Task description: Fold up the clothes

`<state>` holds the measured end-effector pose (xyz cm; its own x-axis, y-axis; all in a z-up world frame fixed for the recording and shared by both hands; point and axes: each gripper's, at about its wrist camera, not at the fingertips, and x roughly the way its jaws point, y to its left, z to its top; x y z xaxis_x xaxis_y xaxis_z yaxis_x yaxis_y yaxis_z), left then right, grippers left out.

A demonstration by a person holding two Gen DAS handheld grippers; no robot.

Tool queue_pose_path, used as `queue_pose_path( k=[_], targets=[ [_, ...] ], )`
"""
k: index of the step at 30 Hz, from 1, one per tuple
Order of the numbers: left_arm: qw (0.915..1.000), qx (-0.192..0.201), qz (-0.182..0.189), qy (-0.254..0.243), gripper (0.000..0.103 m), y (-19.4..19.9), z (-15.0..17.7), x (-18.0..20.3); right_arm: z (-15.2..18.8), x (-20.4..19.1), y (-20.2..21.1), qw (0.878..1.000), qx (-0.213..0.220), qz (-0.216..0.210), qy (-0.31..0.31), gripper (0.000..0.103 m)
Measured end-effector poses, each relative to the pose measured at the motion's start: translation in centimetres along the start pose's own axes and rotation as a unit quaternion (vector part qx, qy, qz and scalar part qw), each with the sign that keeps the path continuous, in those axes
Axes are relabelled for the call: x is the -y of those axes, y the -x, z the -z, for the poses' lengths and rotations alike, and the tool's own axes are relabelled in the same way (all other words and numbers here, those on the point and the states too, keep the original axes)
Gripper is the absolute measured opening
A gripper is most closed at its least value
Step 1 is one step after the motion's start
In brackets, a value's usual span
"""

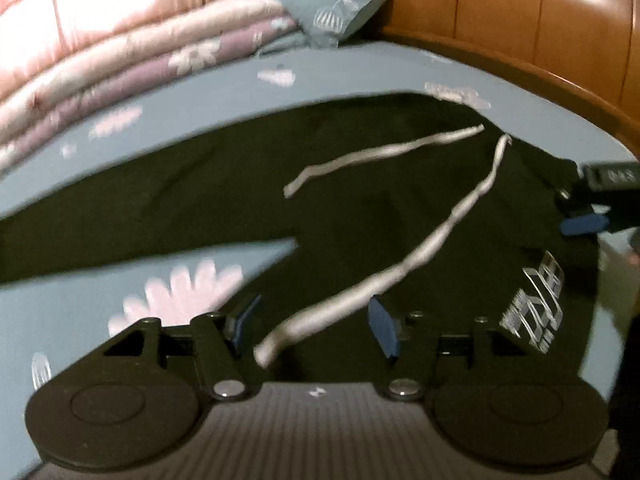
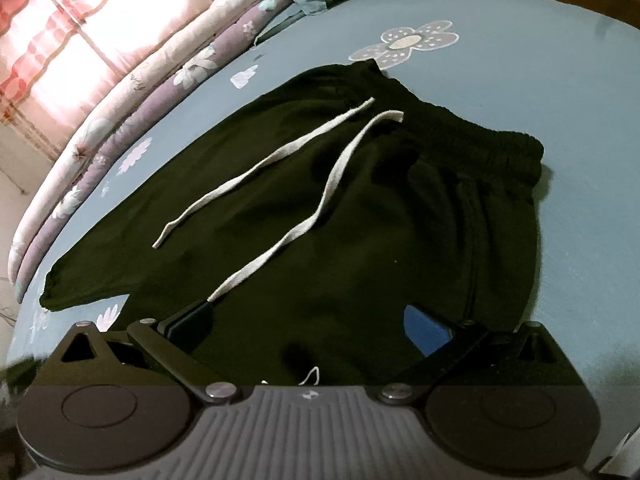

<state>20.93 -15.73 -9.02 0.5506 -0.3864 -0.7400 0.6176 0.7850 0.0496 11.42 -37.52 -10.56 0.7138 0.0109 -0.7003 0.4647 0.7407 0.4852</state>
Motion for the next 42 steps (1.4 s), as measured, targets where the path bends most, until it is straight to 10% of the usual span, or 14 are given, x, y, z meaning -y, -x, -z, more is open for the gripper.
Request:
queue_pose_path(
  k=[7, 15, 20, 30, 42],
  targets=[
    [0.9862, -0.074, -0.055, 0.138, 0.061, 5.6, 2.0, -6.9, 0.3, -1.6, -0.6, 1.0, -0.012, -0.008, 0.014, 0.103],
    [0.9142, -0.107, -0.049, 0.388, 0.072, 9.5, 10.2, -16.5, 0.8, -3.7, -1.2, 0.999, -0.022, -0.013, 0.033, 0.103],
    [0.8939, -0.112, -0.05, 0.431, 0.072, 10.1, 14.5, -17.3, 1.2, -4.5, -1.5, 0.999, -0.025, -0.007, 0.046, 0.103],
    [0.886, -0.112, -0.099, 0.439, 0.075, 13.7, 16.5, -19.6, 1.2, -5.1, -1.6, 0.998, -0.03, -0.007, 0.054, 0.103],
    [0.8398, -0.158, -0.156, 0.496, 0.08, 14.8, 22.3, -24.7, 1.5, -5.7, -1.3, 0.998, -0.028, -0.017, 0.061, 0.103]
  ],
)
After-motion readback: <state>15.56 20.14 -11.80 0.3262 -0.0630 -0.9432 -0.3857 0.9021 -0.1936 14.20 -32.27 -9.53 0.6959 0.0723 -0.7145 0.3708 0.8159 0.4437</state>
